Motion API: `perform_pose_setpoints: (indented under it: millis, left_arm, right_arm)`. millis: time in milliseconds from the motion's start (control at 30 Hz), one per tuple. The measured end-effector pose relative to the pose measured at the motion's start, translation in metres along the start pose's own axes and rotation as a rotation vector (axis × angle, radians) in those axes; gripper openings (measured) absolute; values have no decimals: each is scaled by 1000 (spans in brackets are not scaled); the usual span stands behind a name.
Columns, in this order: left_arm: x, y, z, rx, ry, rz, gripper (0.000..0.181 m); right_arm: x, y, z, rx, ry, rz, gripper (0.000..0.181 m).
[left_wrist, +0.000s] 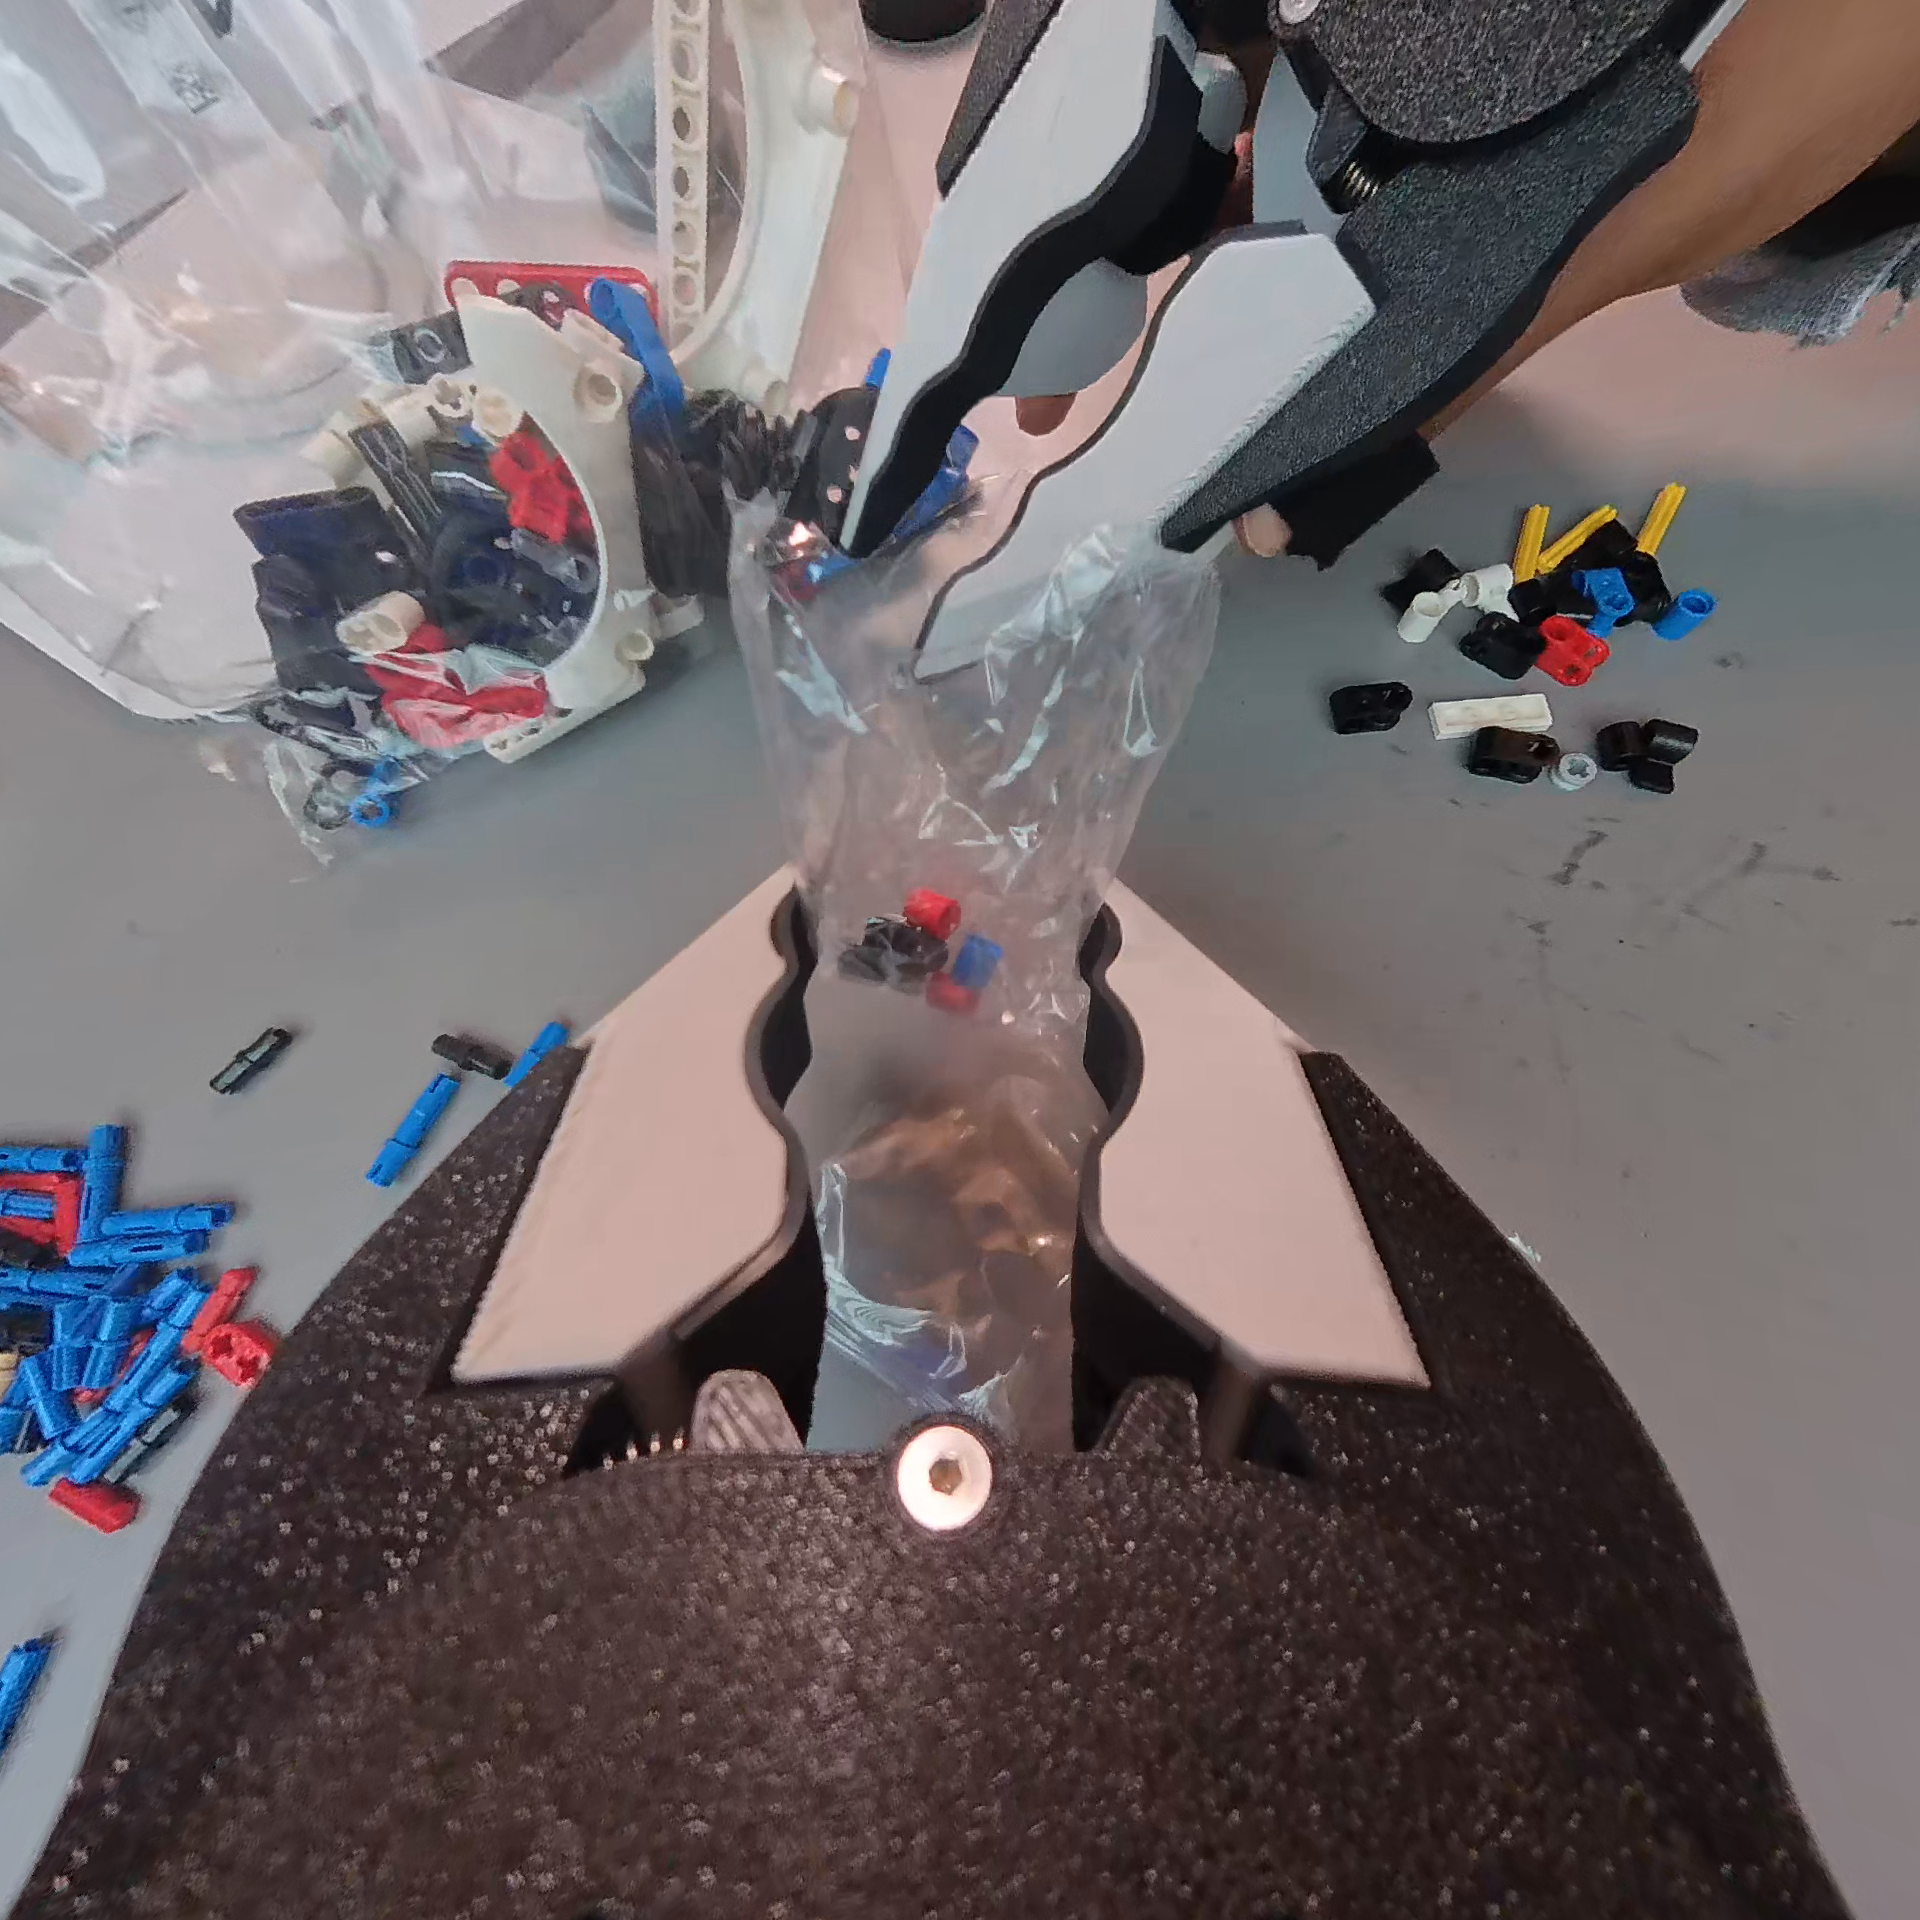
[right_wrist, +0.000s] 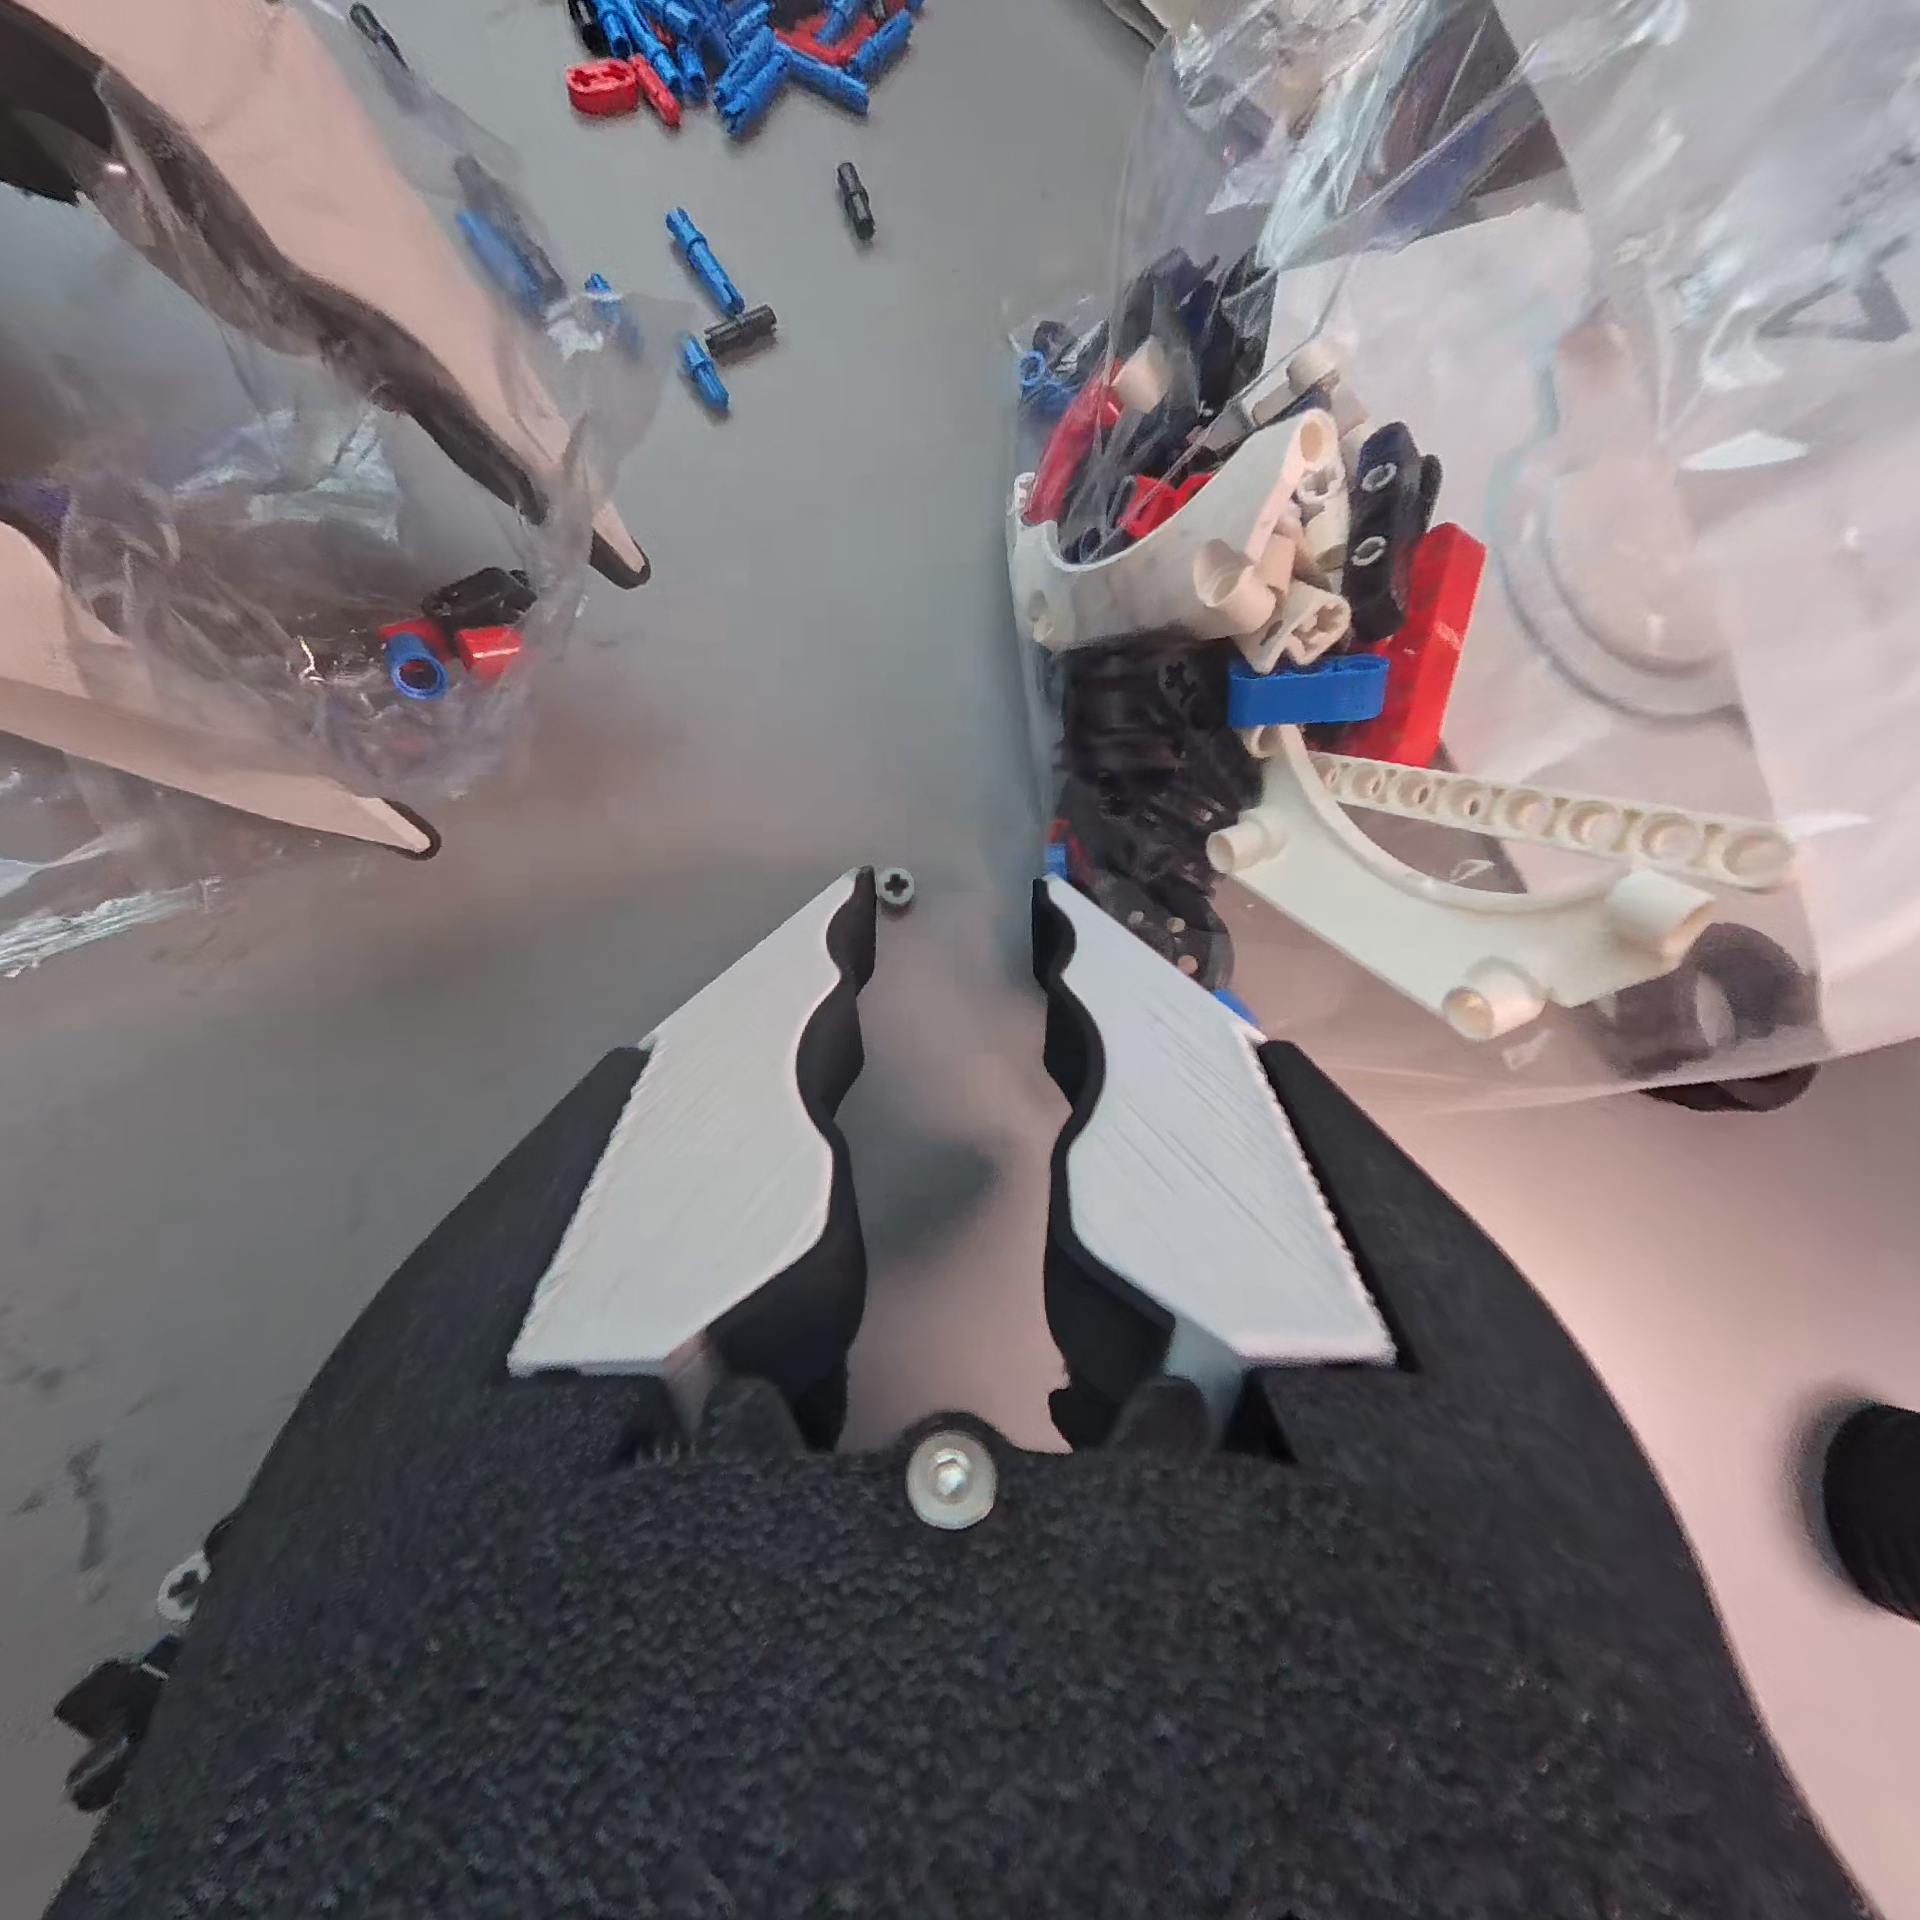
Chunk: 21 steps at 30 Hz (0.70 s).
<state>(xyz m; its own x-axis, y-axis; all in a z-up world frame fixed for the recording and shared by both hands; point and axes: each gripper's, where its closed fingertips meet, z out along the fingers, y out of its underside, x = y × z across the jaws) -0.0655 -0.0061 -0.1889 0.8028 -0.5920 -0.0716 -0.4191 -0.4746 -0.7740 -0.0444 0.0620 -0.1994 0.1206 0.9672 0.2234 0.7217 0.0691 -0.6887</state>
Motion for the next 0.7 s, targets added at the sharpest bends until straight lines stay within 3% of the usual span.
perform_pose_setpoints:
  millis: [400,700]
  left_arm:
    - [-1,-1,-2,8,3,-5,50]
    - [0,2,0,-3,7,-4,50]
  right_arm:
    - [-14,1,8,-16,-139,104,19]
    - [-9,3,7,-13,-118,80,6]
